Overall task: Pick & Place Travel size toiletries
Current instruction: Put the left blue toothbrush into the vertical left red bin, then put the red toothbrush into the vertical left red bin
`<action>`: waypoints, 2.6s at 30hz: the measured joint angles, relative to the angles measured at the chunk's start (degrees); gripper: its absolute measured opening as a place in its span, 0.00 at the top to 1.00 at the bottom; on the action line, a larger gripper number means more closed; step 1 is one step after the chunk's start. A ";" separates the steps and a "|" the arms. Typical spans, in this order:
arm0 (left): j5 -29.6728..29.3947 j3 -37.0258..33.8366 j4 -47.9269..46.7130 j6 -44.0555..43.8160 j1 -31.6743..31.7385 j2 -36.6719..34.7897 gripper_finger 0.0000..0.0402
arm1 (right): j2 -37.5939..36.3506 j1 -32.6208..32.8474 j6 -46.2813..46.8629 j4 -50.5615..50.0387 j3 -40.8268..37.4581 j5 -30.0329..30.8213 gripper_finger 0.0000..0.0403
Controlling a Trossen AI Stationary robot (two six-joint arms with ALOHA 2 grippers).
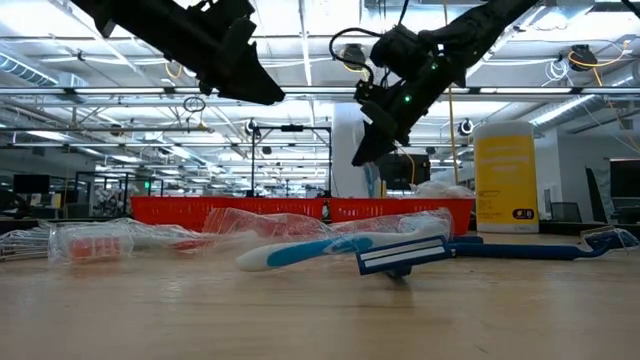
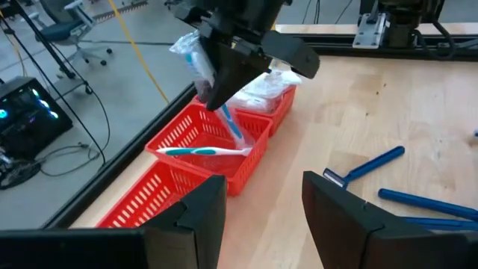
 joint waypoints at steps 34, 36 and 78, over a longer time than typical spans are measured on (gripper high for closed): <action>21.74 1.56 -17.37 -31.16 -12.40 10.00 0.55 | -5.40 12.26 -3.19 7.61 0.00 2.82 0.46; 22.47 3.58 -21.76 -34.13 -14.56 11.01 0.55 | -5.40 12.57 -3.19 7.48 0.00 2.83 0.45; 16.91 8.57 -29.79 -28.45 -16.68 14.38 0.98 | -14.82 22.24 -3.52 3.55 -5.23 2.94 0.55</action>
